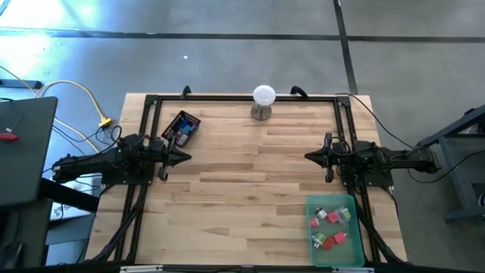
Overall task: Pick & Place Office items
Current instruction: Return to Home Position
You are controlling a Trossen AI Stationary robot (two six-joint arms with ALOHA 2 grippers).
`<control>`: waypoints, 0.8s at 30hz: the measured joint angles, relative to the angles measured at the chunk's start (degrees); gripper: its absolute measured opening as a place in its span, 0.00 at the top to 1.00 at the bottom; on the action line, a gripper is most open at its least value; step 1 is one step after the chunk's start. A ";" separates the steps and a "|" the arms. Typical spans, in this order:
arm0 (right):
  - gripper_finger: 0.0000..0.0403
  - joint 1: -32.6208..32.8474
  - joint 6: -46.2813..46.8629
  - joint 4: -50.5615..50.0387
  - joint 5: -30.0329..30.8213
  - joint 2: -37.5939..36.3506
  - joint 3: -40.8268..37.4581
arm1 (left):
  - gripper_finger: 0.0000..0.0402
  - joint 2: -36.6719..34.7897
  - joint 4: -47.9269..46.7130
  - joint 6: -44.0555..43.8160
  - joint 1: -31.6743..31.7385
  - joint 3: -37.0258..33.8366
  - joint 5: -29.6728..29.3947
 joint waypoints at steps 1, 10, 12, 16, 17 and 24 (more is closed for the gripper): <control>0.99 0.00 0.00 0.01 0.00 0.00 0.00 | 1.00 0.04 -0.48 -0.02 0.00 -0.02 -0.25; 0.99 0.00 0.00 0.02 0.00 0.00 0.00 | 1.00 -0.10 -0.23 -0.03 0.00 -0.16 -0.23; 0.99 0.00 0.00 0.02 0.00 0.00 0.00 | 1.00 -0.10 -0.26 -0.03 0.00 -0.20 -0.24; 0.99 0.00 0.00 0.02 0.00 0.00 0.00 | 1.00 -0.10 -0.26 -0.03 0.00 -0.27 -0.23; 0.99 0.00 0.00 0.02 0.00 0.00 0.00 | 1.00 -0.10 -0.26 -0.03 0.00 -0.27 -0.23; 0.99 0.00 0.00 0.02 0.00 0.00 0.00 | 1.00 -0.10 -0.26 -0.03 0.00 -0.31 -0.20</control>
